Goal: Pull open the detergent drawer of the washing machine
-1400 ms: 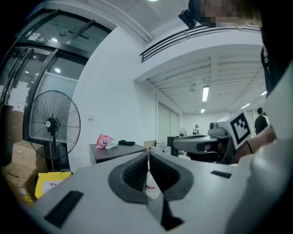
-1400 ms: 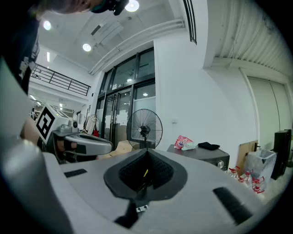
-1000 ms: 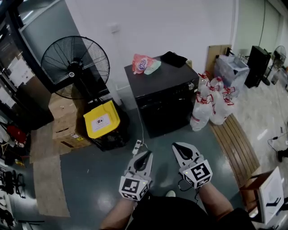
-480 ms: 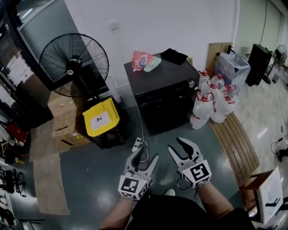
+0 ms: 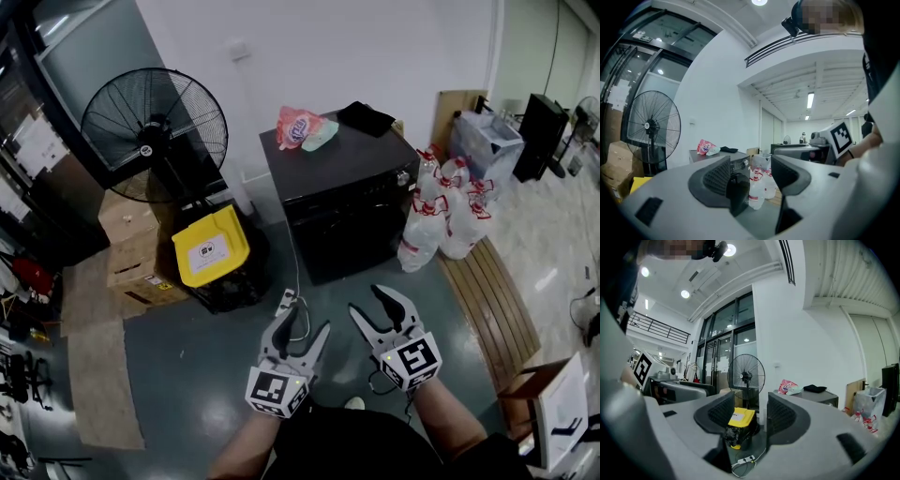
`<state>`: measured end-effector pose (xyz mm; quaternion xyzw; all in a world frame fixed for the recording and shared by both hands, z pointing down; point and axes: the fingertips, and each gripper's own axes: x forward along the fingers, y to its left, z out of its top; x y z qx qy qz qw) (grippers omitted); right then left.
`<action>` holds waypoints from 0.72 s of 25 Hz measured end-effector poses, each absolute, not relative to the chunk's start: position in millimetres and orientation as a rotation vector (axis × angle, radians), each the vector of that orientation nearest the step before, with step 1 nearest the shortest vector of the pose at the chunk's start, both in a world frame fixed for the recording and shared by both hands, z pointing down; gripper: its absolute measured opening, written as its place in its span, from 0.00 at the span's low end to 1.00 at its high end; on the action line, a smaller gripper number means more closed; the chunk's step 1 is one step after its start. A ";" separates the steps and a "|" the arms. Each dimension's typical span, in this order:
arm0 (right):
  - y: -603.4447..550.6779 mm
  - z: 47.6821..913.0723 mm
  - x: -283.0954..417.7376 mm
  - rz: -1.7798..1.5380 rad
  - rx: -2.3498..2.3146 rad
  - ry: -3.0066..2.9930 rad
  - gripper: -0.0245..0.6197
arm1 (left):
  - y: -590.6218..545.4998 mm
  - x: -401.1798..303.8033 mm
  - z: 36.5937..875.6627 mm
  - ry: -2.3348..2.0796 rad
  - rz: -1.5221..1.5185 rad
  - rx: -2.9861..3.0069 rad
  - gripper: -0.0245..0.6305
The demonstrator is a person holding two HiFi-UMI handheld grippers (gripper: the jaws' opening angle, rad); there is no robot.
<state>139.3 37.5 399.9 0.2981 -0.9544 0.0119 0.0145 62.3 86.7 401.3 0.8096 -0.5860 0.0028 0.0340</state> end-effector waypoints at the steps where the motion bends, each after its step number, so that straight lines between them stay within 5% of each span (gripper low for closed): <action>1: 34.1 400.9 136.8 0.041 0.936 -2.969 0.40 | 83.6 58.6 402.8 -1.801 -0.001 2.493 0.42; 18: -61.4 409.8 23.7 0.143 1.199 -2.840 0.42 | -18.3 -75.0 400.1 -1.593 -0.044 2.571 0.42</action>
